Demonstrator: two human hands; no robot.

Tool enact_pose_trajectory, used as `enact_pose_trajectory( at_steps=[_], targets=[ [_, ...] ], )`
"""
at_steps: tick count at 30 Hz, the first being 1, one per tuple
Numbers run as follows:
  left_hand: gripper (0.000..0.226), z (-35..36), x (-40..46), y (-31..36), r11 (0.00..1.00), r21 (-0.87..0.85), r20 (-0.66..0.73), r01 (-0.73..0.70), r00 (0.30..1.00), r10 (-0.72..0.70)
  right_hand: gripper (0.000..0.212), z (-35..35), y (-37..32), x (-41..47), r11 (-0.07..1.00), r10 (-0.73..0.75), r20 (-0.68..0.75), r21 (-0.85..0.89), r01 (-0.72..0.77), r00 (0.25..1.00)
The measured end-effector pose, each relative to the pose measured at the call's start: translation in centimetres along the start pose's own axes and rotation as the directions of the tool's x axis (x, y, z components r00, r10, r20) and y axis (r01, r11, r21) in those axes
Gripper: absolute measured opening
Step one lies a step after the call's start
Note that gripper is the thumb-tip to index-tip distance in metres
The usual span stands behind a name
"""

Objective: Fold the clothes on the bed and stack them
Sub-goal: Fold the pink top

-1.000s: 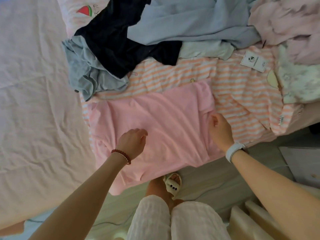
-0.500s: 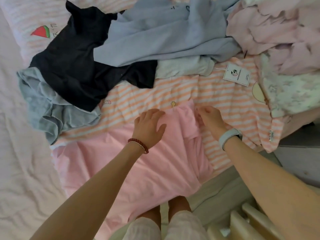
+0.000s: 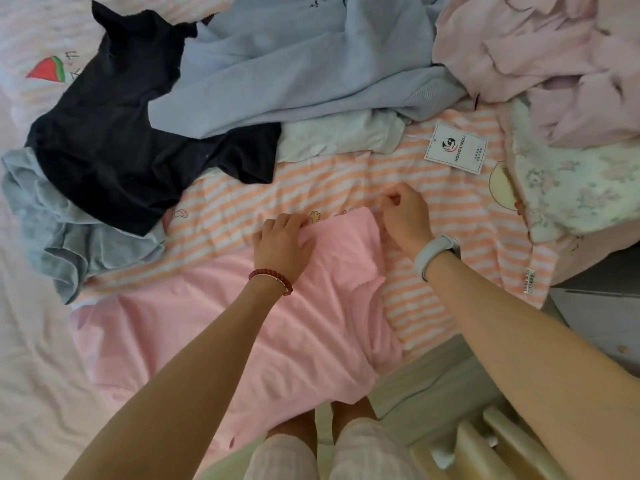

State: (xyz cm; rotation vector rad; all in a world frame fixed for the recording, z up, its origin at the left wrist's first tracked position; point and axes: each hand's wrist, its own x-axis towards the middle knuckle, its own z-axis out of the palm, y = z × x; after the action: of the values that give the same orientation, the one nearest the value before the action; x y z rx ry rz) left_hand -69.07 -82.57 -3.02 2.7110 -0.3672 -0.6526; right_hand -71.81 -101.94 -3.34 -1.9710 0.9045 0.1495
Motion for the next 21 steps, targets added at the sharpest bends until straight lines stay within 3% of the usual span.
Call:
enact_pose_trajectory(
  at_steps=[3, 5, 10, 13, 17, 21],
  targets=[
    [0.041, 0.4, -0.3, 0.3, 0.999, 0.033, -0.014, -0.014, 1.0, 0.015, 0.01, -0.1, 1.3, -0.5, 0.986, 0.099, 0.073, 0.125, -0.107, 0.992],
    [0.044, 0.3, -0.4, 0.6, 0.999, 0.03, -0.011, -0.03, 0.999, 0.031, 0.007, 0.0, 2.6, -2.6, 0.989, 0.074, 0.109, 0.118, -0.087, 0.991],
    [0.044, -0.2, 0.9, 2.4, 0.99, -0.028, 0.078, -0.135, 0.987, 0.137, 0.003, 0.8, 6.3, -10.4, 0.981, 0.038, 0.041, 0.191, -0.045, 0.998],
    [0.051, 0.0, 2.5, 4.3, 0.974, -0.046, 0.163, -0.221, 0.96, 0.226, 0.004, 2.1, 9.2, -14.1, 0.998, -0.019, 0.115, 0.064, 0.012, 0.993],
    [0.047, 0.5, 3.3, 6.2, 0.932, 0.059, 0.231, -0.358, 0.913, 0.336, 0.014, 3.1, 12.0, -17.2, 0.989, -0.07, 0.363, -0.099, 0.113, 0.929],
    [0.036, 0.8, 3.3, 7.0, 0.881, 0.195, 0.337, -0.431, 0.873, 0.353, 0.01, 3.5, 12.7, -17.4, 0.968, -0.067, 0.411, -0.194, 0.159, 0.909]
  ],
)
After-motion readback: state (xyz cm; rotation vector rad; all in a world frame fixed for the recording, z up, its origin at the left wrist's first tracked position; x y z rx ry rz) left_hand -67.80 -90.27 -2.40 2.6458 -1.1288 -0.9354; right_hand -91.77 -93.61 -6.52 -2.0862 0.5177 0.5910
